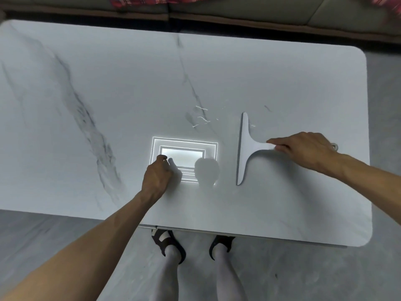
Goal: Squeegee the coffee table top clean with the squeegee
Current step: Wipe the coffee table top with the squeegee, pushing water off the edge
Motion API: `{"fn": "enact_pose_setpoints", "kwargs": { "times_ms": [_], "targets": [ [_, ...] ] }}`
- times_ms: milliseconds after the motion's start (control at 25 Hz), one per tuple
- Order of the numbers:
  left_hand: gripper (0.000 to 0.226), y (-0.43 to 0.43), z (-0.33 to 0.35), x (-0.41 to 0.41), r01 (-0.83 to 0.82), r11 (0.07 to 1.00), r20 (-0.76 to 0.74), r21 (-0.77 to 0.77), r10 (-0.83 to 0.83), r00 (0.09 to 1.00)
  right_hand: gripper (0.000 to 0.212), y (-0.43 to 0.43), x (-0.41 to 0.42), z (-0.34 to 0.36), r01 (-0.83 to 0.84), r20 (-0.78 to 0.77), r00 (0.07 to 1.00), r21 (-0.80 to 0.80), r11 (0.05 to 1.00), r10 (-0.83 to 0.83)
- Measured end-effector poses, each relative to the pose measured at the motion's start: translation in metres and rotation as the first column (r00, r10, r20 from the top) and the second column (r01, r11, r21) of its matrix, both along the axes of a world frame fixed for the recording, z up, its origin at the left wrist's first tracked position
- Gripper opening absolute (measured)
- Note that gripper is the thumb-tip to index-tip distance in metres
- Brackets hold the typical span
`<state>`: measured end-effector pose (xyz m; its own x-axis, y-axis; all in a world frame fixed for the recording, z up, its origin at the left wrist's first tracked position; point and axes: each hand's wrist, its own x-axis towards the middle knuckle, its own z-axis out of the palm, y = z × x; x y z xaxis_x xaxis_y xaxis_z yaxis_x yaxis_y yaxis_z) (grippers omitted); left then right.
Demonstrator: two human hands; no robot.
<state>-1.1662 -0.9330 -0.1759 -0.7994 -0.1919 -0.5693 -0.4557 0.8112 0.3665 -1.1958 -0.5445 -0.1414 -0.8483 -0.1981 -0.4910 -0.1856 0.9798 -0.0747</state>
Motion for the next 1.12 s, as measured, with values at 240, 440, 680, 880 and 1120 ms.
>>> {"fn": "enact_pose_setpoints", "kwargs": {
  "times_ms": [240,440,680,880,1120],
  "targets": [
    [0.026,-0.049,0.005,0.023,-0.181,0.984,-0.010,-0.003,0.181,0.984,0.035,-0.121,0.011,-0.003,-0.287,0.115,0.941,-0.227,0.931,0.319],
    [0.023,-0.117,-0.005,0.040,-0.336,0.938,-0.070,-0.078,0.331,0.941,0.037,-0.253,0.035,-0.041,-0.480,0.144,0.807,-0.405,0.778,0.573],
    [0.024,-0.165,-0.006,0.033,-0.348,0.938,-0.016,-0.006,0.347,0.938,0.038,-0.314,0.024,-0.051,-0.538,0.176,0.747,-0.407,0.738,0.641],
    [0.040,-0.144,-0.012,0.007,-0.285,0.958,0.038,-0.009,0.285,0.958,0.034,-0.271,-0.043,-0.047,-0.396,0.173,0.874,-0.290,0.871,0.454],
    [0.045,-0.063,-0.019,-0.039,-0.165,0.986,0.010,0.026,0.164,0.986,0.034,-0.140,-0.113,-0.032,-0.123,0.134,0.979,-0.194,0.973,0.151]
  ]
}}
